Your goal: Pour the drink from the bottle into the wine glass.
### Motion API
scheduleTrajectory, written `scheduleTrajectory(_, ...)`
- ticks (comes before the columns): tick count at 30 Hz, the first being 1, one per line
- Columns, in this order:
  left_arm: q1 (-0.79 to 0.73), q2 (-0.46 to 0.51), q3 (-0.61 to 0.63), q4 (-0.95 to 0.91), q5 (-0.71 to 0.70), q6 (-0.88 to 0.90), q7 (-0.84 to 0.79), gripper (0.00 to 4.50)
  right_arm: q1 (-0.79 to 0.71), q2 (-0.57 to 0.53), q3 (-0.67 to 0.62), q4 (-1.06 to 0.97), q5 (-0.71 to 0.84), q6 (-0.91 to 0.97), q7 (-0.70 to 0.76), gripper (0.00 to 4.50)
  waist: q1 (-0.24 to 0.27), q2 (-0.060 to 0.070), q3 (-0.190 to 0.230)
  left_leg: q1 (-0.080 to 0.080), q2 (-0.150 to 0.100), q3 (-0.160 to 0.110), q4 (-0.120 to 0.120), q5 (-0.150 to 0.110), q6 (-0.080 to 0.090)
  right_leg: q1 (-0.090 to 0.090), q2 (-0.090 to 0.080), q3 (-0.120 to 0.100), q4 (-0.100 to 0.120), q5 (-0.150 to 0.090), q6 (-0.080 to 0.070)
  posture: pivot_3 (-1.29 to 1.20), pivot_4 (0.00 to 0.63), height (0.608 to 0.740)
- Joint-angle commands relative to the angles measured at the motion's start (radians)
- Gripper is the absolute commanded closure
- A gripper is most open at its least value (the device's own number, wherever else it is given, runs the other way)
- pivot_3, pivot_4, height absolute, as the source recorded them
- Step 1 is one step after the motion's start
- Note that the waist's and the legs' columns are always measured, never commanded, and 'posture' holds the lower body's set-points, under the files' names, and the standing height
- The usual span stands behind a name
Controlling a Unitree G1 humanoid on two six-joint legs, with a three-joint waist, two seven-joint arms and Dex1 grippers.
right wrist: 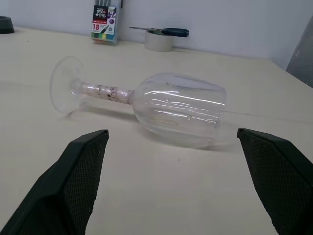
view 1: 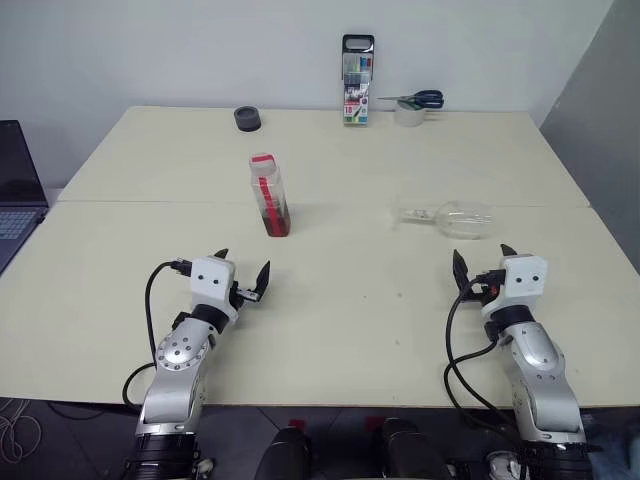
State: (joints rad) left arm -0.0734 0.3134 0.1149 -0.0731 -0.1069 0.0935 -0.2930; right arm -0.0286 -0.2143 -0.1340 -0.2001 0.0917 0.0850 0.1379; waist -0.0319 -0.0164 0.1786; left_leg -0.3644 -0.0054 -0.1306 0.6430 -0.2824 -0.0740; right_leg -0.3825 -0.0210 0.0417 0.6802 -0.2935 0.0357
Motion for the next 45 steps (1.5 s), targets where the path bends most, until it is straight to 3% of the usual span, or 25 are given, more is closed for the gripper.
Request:
scheduleTrajectory(1, -0.007, -0.014, 0.021, -0.054, -0.030, 0.033, 0.016, 0.04, -0.014, -0.003, 0.000, -0.019, -0.005, -0.028, 0.004, 0.00, 0.000, 0.000, 0.000, 0.000, 0.000, 0.000, 0.000, 0.000, 0.000, 0.000, 0.000, 0.000, 0.000, 0.000, 0.000, 0.00, 0.150, 0.740)
scheduleTrajectory(17, -0.028, -0.014, 0.024, -0.024, -0.071, -0.005, -0.041, 0.04, -0.028, -0.020, 0.010, -0.011, -0.001, -0.035, 0.036, 0.00, 0.000, 0.000, 0.000, 0.000, 0.000, 0.000, 0.000, 0.000, 0.000, 0.000, 0.000, 0.000, 0.000, 0.000, 0.000, 0.00, 0.150, 0.740)
scheduleTrajectory(23, -0.064, -0.025, -0.022, -0.028, -0.027, 0.022, -0.015, 0.04, -0.042, -0.083, 0.052, -0.078, 0.114, 0.053, 0.217, 0.00, 0.000, 0.000, 0.001, 0.000, 0.000, 0.000, 0.000, 0.000, 0.000, 0.000, 0.000, 0.000, 0.000, 0.000, 0.000, 0.00, 0.150, 0.740)
scheduleTrajectory(30, -0.167, -0.070, -0.043, 0.031, 0.020, 0.068, 0.071, 0.04, -0.115, -0.266, 0.110, -0.282, 0.350, 0.335, 0.464, 0.00, 0.000, 0.000, 0.002, -0.001, 0.000, 0.000, 0.001, 0.000, 0.000, 0.000, 0.000, 0.000, 0.000, 0.000, 0.000, 0.00, 0.150, 0.740)
scheduleTrajectory(45, -0.373, -0.126, -0.036, 0.218, 0.061, 0.041, 0.185, 0.04, -0.187, -0.327, 0.101, -0.291, 0.416, 0.414, 0.522, 0.00, 0.003, -0.002, 0.003, -0.001, -0.001, -0.001, 0.001, 0.000, 0.000, 0.000, 0.000, -0.001, -0.001, 0.000, 0.000, 0.00, 0.150, 0.740)
